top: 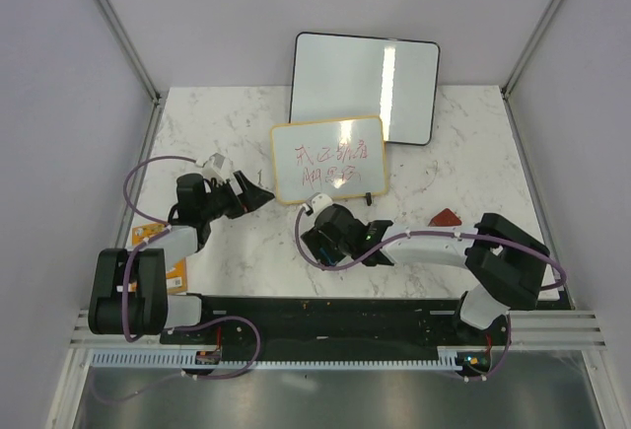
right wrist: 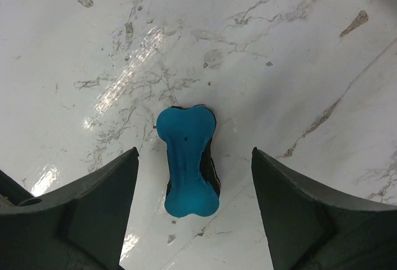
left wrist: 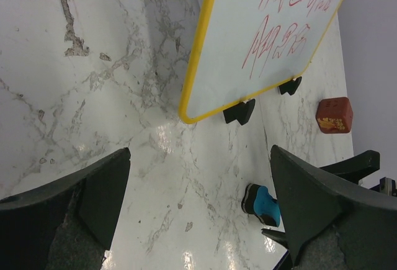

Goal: Erase the whiteboard

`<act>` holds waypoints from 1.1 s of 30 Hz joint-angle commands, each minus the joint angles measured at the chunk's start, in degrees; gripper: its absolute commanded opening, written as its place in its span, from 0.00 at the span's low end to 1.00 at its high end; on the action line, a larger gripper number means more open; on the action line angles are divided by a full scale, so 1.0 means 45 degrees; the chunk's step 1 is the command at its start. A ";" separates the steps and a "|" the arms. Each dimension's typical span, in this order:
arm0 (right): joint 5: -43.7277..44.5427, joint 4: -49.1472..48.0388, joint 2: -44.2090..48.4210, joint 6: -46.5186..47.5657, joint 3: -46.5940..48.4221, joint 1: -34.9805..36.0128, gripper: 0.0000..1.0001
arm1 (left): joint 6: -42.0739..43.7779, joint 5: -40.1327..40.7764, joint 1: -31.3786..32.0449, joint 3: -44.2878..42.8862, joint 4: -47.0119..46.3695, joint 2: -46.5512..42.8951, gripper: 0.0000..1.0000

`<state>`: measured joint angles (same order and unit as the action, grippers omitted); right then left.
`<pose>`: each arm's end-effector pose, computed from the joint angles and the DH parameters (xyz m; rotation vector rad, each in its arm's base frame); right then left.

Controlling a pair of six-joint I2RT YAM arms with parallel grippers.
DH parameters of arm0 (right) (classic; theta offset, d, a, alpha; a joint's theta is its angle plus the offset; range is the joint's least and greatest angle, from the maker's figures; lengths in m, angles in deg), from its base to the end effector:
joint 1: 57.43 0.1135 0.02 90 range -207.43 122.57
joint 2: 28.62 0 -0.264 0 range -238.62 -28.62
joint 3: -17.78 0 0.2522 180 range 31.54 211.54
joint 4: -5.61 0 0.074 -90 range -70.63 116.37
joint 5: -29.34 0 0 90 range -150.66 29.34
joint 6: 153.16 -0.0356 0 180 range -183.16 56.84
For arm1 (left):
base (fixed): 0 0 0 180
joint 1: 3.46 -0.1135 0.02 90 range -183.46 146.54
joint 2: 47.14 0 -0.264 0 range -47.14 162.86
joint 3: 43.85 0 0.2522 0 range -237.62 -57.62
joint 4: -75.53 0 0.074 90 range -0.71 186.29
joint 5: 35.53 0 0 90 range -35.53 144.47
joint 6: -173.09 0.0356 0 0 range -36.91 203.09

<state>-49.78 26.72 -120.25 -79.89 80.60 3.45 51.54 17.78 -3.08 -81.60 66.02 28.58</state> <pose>0.1609 0.2751 0.1725 -0.8440 2.3081 0.3792 0.2437 -0.0229 0.1653 -0.1625 2.1041 -0.9991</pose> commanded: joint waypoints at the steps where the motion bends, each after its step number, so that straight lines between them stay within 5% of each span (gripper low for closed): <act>1: 0.0805 0.0084 -0.0301 -0.0266 0.0524 0.0239 0.81 | -0.0157 -0.0539 -0.0007 -0.0197 -0.0748 0.0106 1.00; 19: 0.0982 0.0728 -0.0886 -0.0305 0.0797 0.0396 0.64 | -0.0098 -0.0461 -0.0007 -0.0392 -0.0728 0.0185 1.00; 22: 0.1021 0.0826 -0.0945 -0.0383 0.0759 0.0397 0.54 | -0.0137 -0.0441 -0.0007 -0.0528 -0.0728 0.0067 1.00; 26: 0.1312 0.0846 -0.0906 -0.0559 0.0661 0.0397 0.23 | -0.0215 -0.0402 -0.0007 -0.0782 -0.0961 0.0223 1.00; 29: 0.1547 0.0846 -0.0809 -0.0657 0.0602 0.0416 0.08 | -0.0352 -0.0402 -0.0007 -0.1075 -0.1293 0.0691 1.00; 33: 0.2463 0.0827 -0.0497 -0.0774 0.0583 0.0358 0.01 | -0.0682 -0.0558 -0.0007 -0.0979 -0.3726 0.1355 1.00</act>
<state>-43.95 30.53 -124.10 -82.34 82.35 5.11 51.14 16.77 -3.08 -84.86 60.90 32.19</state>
